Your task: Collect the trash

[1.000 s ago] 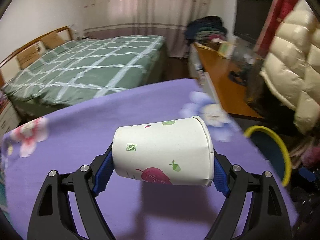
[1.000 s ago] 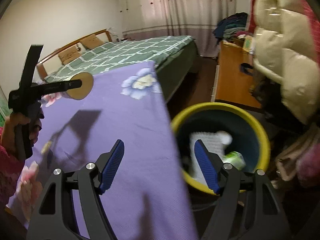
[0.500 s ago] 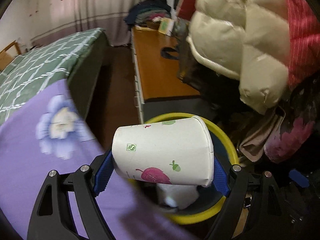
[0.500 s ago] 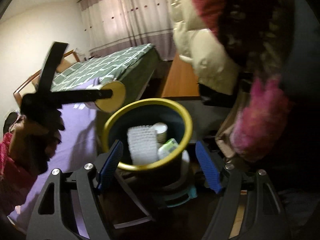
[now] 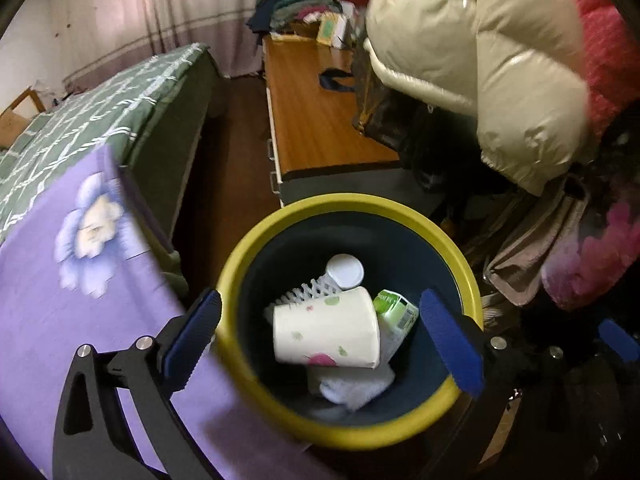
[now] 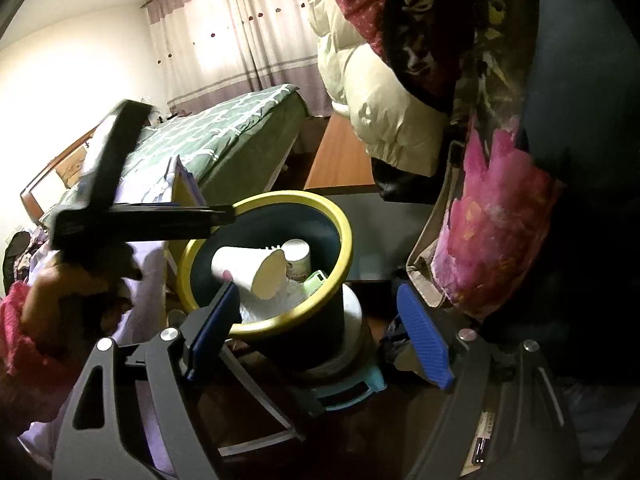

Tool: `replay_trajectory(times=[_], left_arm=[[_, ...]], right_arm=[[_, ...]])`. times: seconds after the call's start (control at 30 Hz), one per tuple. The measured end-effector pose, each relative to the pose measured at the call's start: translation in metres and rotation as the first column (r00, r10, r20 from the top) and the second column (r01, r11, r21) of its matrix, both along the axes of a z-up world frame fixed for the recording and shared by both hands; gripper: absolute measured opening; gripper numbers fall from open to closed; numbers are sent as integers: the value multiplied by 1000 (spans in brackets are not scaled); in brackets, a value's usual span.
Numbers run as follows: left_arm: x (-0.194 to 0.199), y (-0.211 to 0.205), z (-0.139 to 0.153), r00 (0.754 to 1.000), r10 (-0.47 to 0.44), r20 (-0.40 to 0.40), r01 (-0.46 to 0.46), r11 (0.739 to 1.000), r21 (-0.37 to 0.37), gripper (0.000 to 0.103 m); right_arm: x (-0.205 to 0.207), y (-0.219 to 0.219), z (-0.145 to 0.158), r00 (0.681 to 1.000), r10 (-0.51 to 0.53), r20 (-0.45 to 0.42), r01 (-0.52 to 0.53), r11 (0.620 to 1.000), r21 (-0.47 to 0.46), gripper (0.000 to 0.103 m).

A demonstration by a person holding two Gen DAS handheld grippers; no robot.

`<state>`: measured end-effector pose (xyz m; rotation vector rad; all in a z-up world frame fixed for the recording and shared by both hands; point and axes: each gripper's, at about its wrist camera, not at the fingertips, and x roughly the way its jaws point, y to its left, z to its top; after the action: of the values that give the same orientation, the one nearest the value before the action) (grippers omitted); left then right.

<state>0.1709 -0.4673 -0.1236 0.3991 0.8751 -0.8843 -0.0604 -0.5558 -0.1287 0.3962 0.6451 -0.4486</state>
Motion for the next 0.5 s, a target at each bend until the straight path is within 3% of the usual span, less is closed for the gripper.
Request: replay_trajectory(times=[0.17, 0.33, 0.43, 0.5], left_arm=[[-19, 83, 45, 986, 126, 111, -115, 989, -97, 98], [-57, 193, 87, 921, 311, 234, -269, 943, -197, 98], [-76, 252, 106, 881, 402, 249, -352, 909, -223, 98], [-89, 299, 118, 844, 483, 232, -429, 869, -247, 98]], right_arm=[[8, 15, 4, 999, 45, -3, -45, 999, 1, 77], [16, 43, 19, 993, 121, 12, -120, 992, -34, 80], [19, 62, 34, 985, 166, 43, -163, 985, -64, 85], [19, 77, 45, 978, 196, 64, -190, 978, -88, 86]])
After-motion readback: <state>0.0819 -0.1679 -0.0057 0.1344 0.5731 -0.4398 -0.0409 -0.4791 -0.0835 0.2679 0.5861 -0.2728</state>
